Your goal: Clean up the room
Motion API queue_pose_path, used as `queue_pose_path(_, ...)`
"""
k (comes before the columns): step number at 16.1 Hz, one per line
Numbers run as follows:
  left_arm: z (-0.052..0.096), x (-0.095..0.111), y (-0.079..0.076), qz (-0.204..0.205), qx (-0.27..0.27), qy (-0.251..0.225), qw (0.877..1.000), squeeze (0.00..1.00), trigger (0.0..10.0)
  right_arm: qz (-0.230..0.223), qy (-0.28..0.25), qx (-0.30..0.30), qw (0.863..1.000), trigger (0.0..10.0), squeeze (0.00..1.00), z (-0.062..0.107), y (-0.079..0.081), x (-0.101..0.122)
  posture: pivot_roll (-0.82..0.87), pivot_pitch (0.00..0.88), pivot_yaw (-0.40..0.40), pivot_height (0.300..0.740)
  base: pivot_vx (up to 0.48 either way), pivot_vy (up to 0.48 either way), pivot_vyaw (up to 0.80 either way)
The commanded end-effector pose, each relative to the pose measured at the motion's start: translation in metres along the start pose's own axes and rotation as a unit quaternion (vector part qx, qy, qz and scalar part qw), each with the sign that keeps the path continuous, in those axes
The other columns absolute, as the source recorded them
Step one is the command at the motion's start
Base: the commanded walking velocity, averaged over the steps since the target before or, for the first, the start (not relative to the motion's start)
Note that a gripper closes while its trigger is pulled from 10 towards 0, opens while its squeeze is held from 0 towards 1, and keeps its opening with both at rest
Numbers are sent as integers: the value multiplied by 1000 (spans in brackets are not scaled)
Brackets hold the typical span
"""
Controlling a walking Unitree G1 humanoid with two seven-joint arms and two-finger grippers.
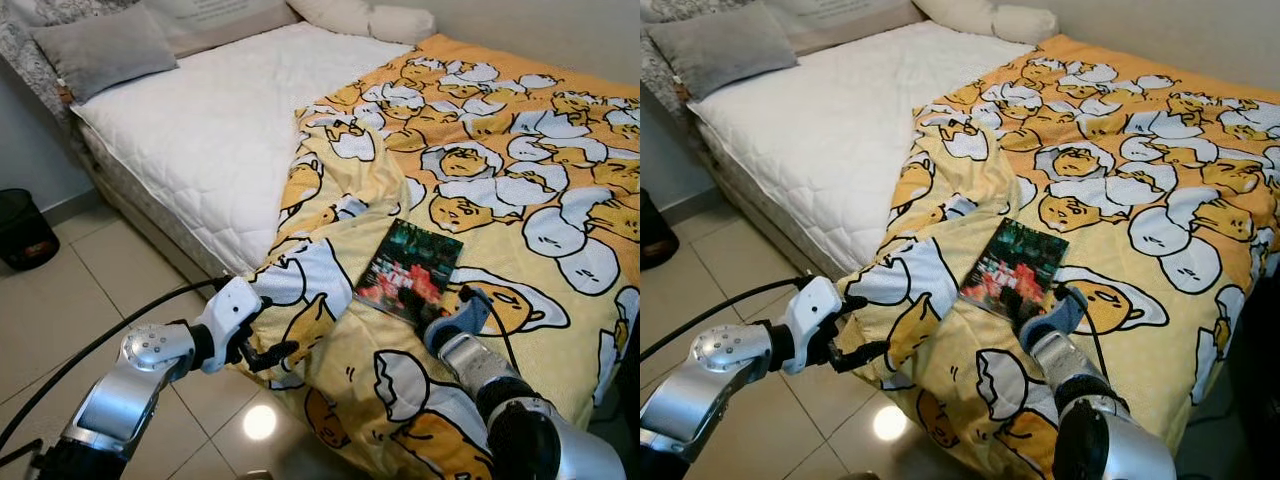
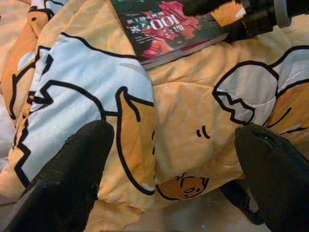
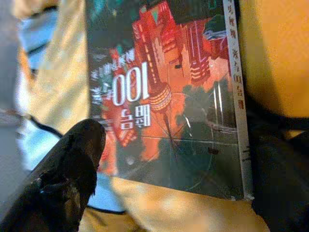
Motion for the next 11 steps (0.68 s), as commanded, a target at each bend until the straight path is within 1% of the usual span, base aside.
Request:
queue_pose_path(1, 2, 2, 1, 1, 7, -4, 1000, 20, 10000, -45, 5, 39, 998, 10000, 0, -5, 21, -3, 163, 0, 52, 740, 0, 0, 0)
queue_pose_path(2, 1, 3, 0, 3, 9, -6, 1000, 16, 10000, -60, -5, 51, 997, 10000, 0, -5, 25, 4, 163, 0, 48, 740, 0, 0, 0)
queue_pose_path(3, -1, 6, 1, 4, 12, -12, 1000, 20, 10000, -64, -15, 55, 996, 6980, 0, -6, 29, 12, 164, 0, 41, 740, 0, 0, 0)
queue_pose_path(4, -1, 7, 1, 4, 12, -13, 1000, 20, 10000, -63, -18, 52, 996, 5569, 0, -6, 29, 13, 167, 0, 37, 740, 0, 0, 0)
queue_pose_path(5, -1, 8, 0, 5, 16, -15, 1000, 24, 10000, -74, -28, 46, 996, 3294, 0, -6, 28, 16, 173, 0, 27, 740, 0, 0, 0)
queue_pose_path(6, -1, 8, 0, 6, 18, -16, 1000, 20, 10000, -78, -36, 41, 995, 627, 0, -6, 27, 18, 174, 0, 25, 740, 0, 0, 0)
queue_pose_path(7, 0, 7, 1, 7, 20, -16, 1000, 16, 10000, -94, -42, 40, 994, 0, 0, -7, 28, 19, 175, 0, 24, 740, 0, 0, 0)
queue_pose_path(8, 1, 6, 1, 8, 22, -15, 1000, 16, 10000, -99, -43, 43, 993, 0, 0, -8, 30, 18, 178, 0, 19, 740, 0, 0, 0)
queue_pose_path(11, 1, 6, 2, 8, 24, -15, 1000, 16, 10000, -91, -36, 47, 994, 0, 0, -9, 34, 14, 176, 0, 21, 740, 0, 0, 0)
Point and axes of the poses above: a point about 5 cm out from each wrist's last joint towards the gripper, its own z axis pointing back from the gripper into the wrist, its own x axis along the axis of the wrist's last joint, y = z × x, the point moved 5 cm from there along -z, pointing out of the wrist towards the gripper, and after that the axes turned 8 degrees about z, right-handed, at the moved point
